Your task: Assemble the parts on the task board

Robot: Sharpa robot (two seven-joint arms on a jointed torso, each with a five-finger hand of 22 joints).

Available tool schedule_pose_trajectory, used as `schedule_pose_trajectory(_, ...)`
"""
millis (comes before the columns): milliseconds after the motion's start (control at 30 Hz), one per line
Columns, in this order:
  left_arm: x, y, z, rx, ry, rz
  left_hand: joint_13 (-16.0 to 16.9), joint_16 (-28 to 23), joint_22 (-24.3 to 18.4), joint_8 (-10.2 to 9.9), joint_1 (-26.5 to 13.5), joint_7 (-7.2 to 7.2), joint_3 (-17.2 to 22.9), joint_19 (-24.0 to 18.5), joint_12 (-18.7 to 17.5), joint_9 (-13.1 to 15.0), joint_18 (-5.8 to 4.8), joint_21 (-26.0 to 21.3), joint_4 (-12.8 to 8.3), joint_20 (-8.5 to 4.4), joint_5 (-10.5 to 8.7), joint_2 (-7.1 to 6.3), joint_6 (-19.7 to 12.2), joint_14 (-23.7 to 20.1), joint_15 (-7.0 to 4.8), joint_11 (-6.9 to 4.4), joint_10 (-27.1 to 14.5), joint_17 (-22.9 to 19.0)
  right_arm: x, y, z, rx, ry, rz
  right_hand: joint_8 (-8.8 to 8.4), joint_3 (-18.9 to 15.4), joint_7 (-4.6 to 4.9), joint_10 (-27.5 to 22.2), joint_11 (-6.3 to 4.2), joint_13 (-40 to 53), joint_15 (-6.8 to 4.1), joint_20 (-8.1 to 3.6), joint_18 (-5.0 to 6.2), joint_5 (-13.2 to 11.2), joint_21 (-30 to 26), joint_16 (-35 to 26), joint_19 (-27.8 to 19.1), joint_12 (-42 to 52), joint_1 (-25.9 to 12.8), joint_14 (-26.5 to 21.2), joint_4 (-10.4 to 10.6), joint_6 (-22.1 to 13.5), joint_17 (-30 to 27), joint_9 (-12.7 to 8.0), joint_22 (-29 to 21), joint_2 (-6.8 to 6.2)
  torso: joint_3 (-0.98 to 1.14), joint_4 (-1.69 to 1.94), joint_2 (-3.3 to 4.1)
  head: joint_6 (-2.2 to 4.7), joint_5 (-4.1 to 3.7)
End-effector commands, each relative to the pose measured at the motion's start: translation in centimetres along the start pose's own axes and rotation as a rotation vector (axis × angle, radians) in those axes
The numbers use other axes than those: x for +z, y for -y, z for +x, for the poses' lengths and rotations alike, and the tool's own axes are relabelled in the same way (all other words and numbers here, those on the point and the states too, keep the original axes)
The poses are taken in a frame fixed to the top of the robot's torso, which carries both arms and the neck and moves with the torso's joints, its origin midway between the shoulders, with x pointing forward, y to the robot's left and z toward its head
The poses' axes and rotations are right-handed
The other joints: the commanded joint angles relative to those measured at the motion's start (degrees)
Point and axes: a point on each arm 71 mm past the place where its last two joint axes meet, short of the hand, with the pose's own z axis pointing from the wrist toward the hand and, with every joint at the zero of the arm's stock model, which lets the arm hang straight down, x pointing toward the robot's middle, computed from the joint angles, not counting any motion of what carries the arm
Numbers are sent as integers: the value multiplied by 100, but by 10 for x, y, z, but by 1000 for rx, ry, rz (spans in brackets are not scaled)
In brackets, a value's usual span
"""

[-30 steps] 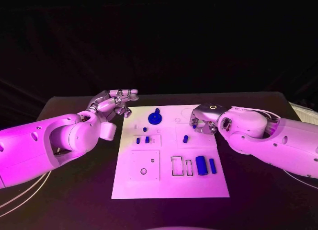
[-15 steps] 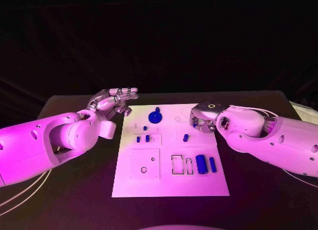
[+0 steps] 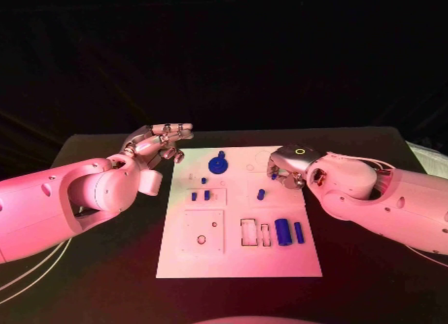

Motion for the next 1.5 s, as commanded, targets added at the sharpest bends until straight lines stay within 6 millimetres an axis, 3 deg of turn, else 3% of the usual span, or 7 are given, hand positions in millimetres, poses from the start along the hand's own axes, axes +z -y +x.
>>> schedule_pose_trajectory(33, 0, 0, 2, -12, -20, 2, 7, -20, -17, 19, 14, 6, -40, -46, 44, -7, 112, -28, -2, -1, -25, 49, -52, -45, -15, -2, -63, -18, -3, 0, -6, 17, 60, 7, -27, 38, 3, 191, -137, 2, 45, -3, -13, -42, 36, 43, 52, -21, -124, 171, 5, 56, 13, 12, 23, 0, -6, -2, -2, 8, -9)
schedule_pose_trajectory(467, 0, 0, -1, -8, -19, -5, 12, -38, -55, 17, 50, 19, -58, -63, 62, -9, 119, -86, -34, 0, -22, 54, -71, -68, -10, 7, -91, -61, -15, -2, -16, 74, 77, 9, -39, 70, 14, 217, -129, -7, 58, 14, -20, -136, 64, 58, 72, -75, -330, 175, 27, 70, 13, 47, 64, -28, -4, 1, -8, 33, -22)
schedule_pose_trajectory(867, 1, -1, 0, -9, -22, -10, 13, -44, -66, 16, 57, 23, -63, -69, 66, -10, 121, -104, -41, 1, -21, 56, -79, -76, -8, 11, -101, -74, -16, -39, -35, 154, 99, -84, -47, 41, 26, 200, -117, -12, 69, 24, -22, -150, 67, 62, 75, -111, -426, 174, 55, 64, 11, 63, 72, -37, -13, 12, 5, 39, 39)
schedule_pose_trajectory(1233, 2, -2, 2, -12, -31, -13, 14, -48, -77, 14, 60, 28, -69, -74, 69, -11, 123, -120, -45, 3, -21, 57, -86, -82, -5, 15, -111, -84, 2, -83, -35, 204, 69, -197, -57, 46, 39, 184, -112, -16, 72, 27, -16, -147, 53, 62, 61, -130, -429, 174, 48, 47, 7, 67, 50, -16, -20, 24, 6, -67, 279)
schedule_pose_trajectory(1367, 3, -2, 4, -14, -36, -13, 14, -50, -83, 13, 66, 30, -72, -77, 72, -12, 124, -129, -51, 4, -20, 59, -91, -86, -3, 17, -118, -91, 7, -100, -22, 237, 26, -236, -63, 49, 46, 176, -107, -17, 75, 29, -12, -143, 41, 54, 48, -139, -425, 172, 37, 37, -7, 69, 32, -7, -8, 13, 10, -151, 431)
schedule_pose_trajectory(1500, 4, -3, 6, -15, -40, -13, 14, -50, -83, 13, 66, 30, -72, -77, 72, -12, 124, -129, -51, 4, -20, 59, -91, -86, -3, 17, -118, -91, 9, -111, -11, 266, -8, -260, -69, 49, 55, 167, -100, -18, 79, 31, -9, -141, 35, 49, 42, -148, -425, 170, 27, 25, -18, 70, 22, -1, -6, 12, 15, -200, 497)
